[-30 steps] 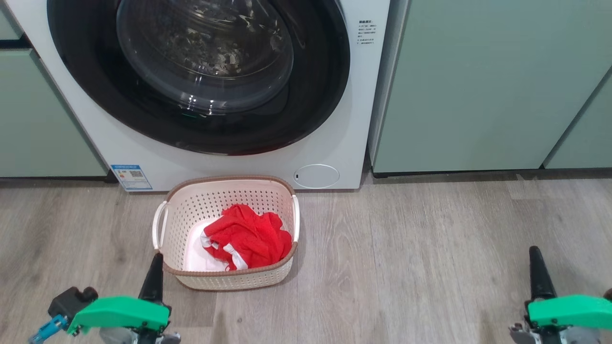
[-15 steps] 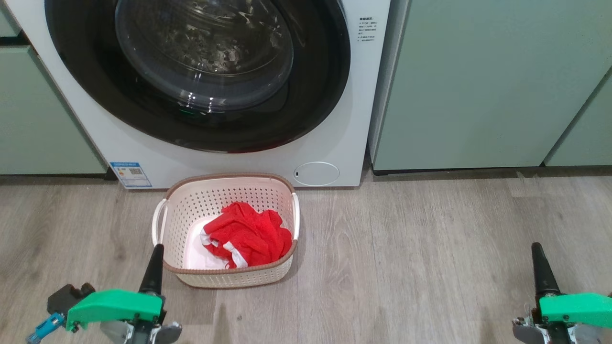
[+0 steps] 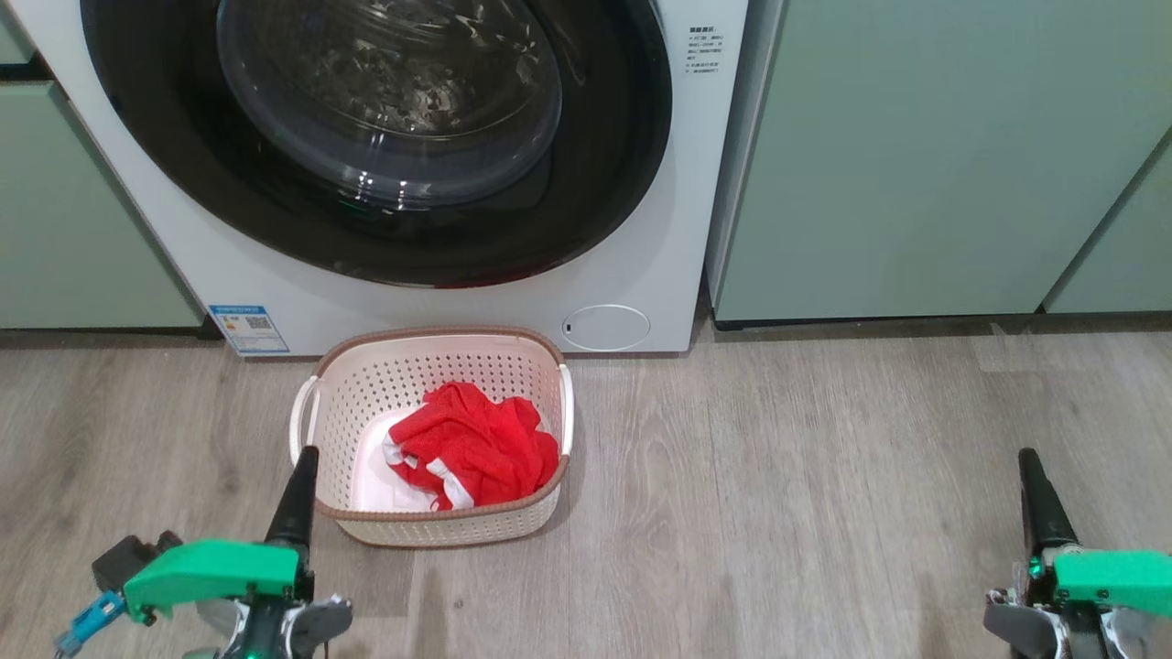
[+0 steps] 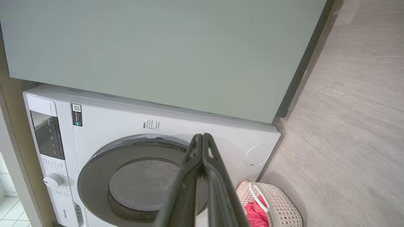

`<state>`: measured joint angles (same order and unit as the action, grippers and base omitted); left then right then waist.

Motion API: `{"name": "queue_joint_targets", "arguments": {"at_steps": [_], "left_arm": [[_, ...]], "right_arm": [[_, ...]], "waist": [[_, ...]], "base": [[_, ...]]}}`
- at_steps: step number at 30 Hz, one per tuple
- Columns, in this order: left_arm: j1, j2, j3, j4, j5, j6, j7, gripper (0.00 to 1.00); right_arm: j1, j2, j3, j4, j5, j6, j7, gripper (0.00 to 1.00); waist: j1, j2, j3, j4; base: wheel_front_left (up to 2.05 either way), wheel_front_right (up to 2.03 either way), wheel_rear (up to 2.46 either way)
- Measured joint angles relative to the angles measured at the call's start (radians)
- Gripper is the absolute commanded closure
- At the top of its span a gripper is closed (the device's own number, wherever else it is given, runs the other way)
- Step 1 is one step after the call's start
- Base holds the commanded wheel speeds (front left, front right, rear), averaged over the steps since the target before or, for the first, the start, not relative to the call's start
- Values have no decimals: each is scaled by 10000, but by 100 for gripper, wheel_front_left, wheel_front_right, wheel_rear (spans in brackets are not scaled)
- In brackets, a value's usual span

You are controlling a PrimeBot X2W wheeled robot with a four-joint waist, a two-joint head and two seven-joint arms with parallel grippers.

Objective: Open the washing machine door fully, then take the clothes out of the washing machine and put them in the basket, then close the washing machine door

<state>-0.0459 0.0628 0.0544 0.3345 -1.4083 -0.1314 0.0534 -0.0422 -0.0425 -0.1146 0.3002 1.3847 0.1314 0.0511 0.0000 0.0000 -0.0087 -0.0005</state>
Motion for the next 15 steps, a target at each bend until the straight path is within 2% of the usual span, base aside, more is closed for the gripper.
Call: {"name": "queue_joint_targets", "arguments": {"at_steps": [15], "left_arm": [[-9, -88, 182, -341, -1346, 0, 360, 100]], "right_arm": [[-96, 0, -130, -117, 1498, -2, 395, 100]], "waist": [[0, 0, 86, 3]], "base": [[0, 0, 0]]}}
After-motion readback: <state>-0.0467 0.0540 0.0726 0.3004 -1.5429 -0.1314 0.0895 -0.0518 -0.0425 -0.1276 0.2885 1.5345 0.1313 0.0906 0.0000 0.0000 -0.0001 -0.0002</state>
